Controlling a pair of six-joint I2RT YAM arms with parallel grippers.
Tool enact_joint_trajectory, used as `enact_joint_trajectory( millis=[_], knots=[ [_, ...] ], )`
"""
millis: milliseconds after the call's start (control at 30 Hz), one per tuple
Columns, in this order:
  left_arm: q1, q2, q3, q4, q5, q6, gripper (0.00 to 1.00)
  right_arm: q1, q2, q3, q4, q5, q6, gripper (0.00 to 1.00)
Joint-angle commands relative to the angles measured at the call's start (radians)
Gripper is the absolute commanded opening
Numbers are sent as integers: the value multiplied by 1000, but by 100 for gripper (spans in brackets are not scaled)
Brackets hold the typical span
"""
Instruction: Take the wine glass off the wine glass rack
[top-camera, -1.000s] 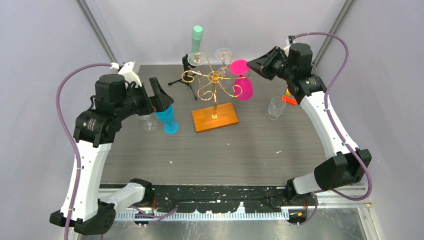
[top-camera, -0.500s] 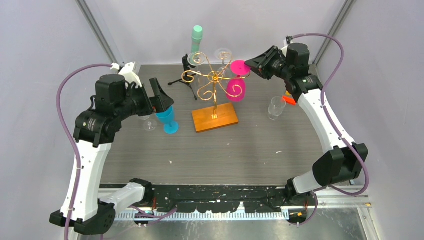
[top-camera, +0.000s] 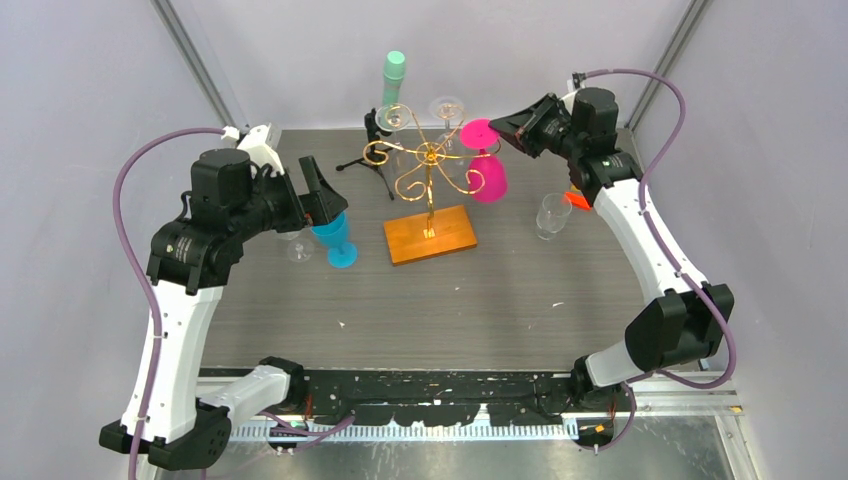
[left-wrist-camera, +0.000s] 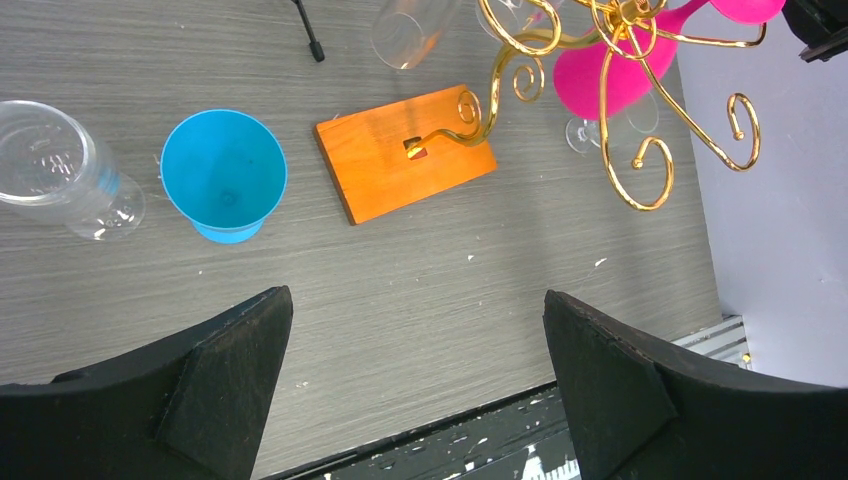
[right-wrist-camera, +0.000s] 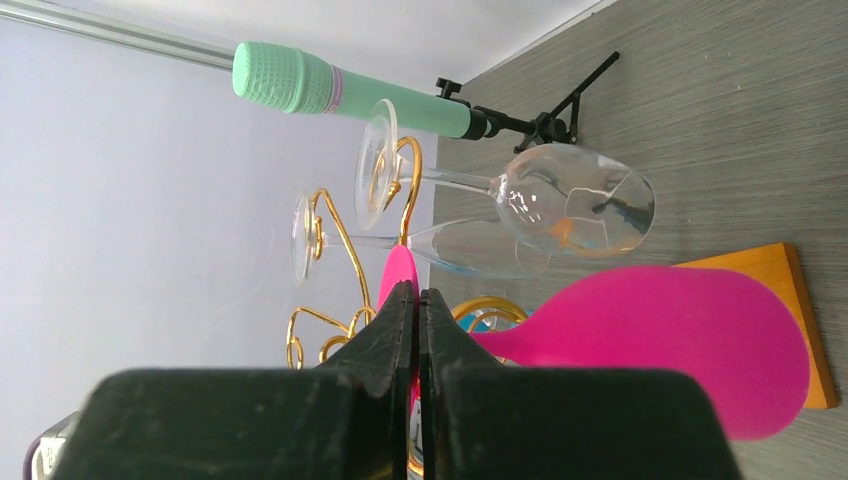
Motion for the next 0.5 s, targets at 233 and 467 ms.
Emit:
enact_joint_trajectory(
  millis=[233, 467],
  knots=[
    [4, -21, 17, 9, 0, 13, 100, 3, -107, -25, 20, 77, 45, 0],
    [4, -22, 20, 9, 0, 15, 100, 3, -172, -54, -15, 102, 111, 0]
  ],
)
